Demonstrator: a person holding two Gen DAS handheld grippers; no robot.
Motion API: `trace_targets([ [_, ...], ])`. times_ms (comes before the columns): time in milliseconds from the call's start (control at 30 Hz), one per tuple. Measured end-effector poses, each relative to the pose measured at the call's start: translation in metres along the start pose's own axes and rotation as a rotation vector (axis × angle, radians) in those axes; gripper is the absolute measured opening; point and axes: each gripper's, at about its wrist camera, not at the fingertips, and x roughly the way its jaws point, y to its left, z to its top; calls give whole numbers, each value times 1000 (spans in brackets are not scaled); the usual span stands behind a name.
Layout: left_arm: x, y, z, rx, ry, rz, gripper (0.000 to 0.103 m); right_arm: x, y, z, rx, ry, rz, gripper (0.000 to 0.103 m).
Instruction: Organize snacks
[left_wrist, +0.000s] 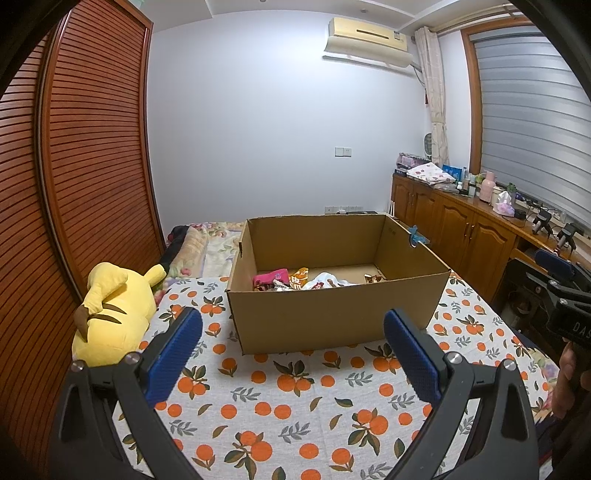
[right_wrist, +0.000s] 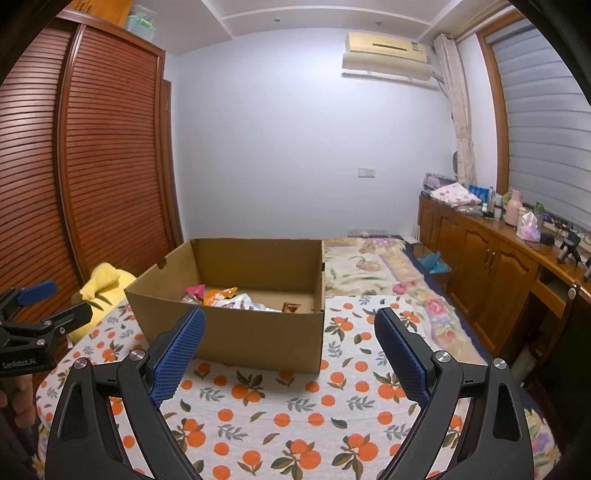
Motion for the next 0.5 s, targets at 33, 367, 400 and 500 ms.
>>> trace_targets([
  [33,0,-1,0,0,0,-1,100,0,0,0,-1,0,0,95],
  [367,0,-1,1,0,0,1,100,0,-1,-1,0,-1,0,95],
  [400,0,-1,1,1,1,0,100,0,-1,-1,0,-1,1,95],
  [500,0,-1,1,1,0,1,100,0,-1,-1,-1,-1,0,95],
])
